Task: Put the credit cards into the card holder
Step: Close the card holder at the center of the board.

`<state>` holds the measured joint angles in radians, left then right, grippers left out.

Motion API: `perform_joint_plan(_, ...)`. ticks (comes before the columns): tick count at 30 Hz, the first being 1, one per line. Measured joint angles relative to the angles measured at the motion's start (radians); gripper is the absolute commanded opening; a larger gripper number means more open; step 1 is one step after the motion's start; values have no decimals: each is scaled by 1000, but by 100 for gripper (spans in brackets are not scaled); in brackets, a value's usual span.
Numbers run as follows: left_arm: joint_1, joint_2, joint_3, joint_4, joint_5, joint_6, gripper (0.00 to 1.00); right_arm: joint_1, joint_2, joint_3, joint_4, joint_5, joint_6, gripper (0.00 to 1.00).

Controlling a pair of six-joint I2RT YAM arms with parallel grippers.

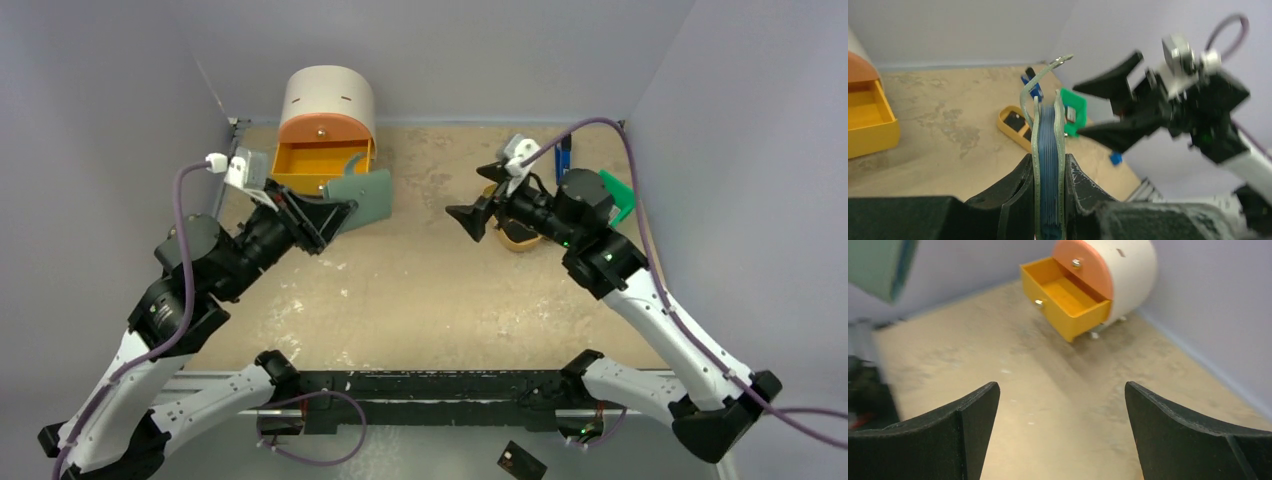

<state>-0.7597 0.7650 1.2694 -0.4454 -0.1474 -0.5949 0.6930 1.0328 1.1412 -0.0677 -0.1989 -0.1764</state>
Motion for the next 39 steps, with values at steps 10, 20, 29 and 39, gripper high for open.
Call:
perform_joint_plan(10, -1, -80, -35, -199, 463, 357, 0, -168, 0, -122, 490, -731, 769, 99)
perform_joint_plan(20, 0, 92, -14, -100, 719, 423, 0, -121, 19, -104, 436, -871, 807, 99)
perform_joint_plan(29, 0, 147, 5, -5, 799, 412, 0, -84, 21, -87, 321, -868, 731, 75)
perform_joint_plan(39, 0, 154, 26, 25, 803, 412, 0, -64, 22, -89, 349, -894, 761, 32)
